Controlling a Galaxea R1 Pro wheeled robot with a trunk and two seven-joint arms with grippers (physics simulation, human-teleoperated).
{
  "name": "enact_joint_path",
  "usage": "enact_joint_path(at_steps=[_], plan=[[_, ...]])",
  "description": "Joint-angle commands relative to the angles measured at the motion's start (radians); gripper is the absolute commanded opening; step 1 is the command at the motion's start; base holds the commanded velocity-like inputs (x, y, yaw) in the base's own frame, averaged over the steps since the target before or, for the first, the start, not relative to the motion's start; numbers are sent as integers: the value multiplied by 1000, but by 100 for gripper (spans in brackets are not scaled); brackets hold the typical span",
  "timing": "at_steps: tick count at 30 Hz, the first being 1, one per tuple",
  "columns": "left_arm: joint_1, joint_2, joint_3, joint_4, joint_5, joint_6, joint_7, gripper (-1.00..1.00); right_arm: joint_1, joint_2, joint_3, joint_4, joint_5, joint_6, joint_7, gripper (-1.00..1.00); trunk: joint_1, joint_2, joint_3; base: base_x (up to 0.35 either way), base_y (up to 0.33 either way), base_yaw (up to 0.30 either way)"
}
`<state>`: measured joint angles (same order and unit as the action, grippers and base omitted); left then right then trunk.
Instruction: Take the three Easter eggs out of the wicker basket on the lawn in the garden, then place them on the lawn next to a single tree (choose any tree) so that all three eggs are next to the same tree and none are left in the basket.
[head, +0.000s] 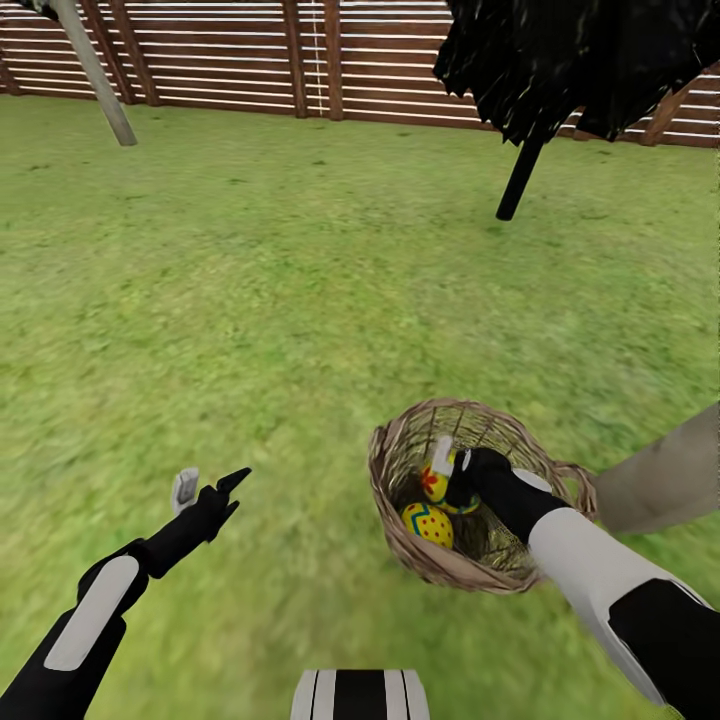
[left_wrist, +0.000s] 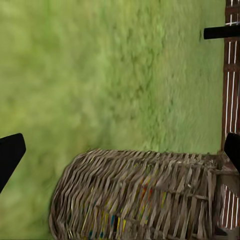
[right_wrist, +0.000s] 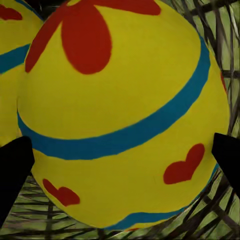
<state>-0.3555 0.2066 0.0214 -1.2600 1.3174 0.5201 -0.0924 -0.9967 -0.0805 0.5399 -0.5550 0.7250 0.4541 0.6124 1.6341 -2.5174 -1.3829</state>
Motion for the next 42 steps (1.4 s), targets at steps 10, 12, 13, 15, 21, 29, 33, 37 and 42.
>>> enact_joint_path(at_steps=[10, 12, 13, 15, 21, 29, 33, 37, 42], plan=[[0, 0, 1, 16, 2, 7, 8, 100, 0, -87, -5, -41, 3, -14, 159, -100, -5, 2, 38, 0, 0, 0], [-1, 0, 0, 46, 2, 6, 7, 100, 0, -121, -7, -86, -6, -33, 229, -100, -6, 3, 46, 0, 0, 0], [-2, 0, 0, 49, 1, 6, 7, 100, 0, -137, -7, -105, -9, -36, 265, -100, -6, 3, 50, 0, 0, 0], [-2, 2, 0, 51, 0, 7, 8, 100, 0, -148, -16, -114, -11, -46, 284, -100, -7, 3, 57, 0, 0, 0], [-2, 4, 0, 50, -1, 11, 17, 100, 0, -152, -27, -123, -12, -51, 356, -100, -10, 5, 81, 0, 0, 0], [-2, 4, 0, 49, -1, 12, 17, 100, 0, -173, -161, -184, -14, -52, 457, -100, -13, 7, 112, -129, 37, 0], [-2, 4, 0, 50, 0, 12, 17, 100, 0, -174, -206, -215, -13, -72, 507, -100, -15, 7, 127, -298, 111, 0], [-2, 4, 0, 51, 0, 12, 17, 100, 0, -174, -208, -217, -14, -72, 508, -100, -17, 8, 142, -300, 112, 0], [-2, 4, 0, 50, 0, 11, 17, 100, 0, -173, -268, -237, -15, -72, 507, -100, -19, 10, 162, -132, 53, 0]])
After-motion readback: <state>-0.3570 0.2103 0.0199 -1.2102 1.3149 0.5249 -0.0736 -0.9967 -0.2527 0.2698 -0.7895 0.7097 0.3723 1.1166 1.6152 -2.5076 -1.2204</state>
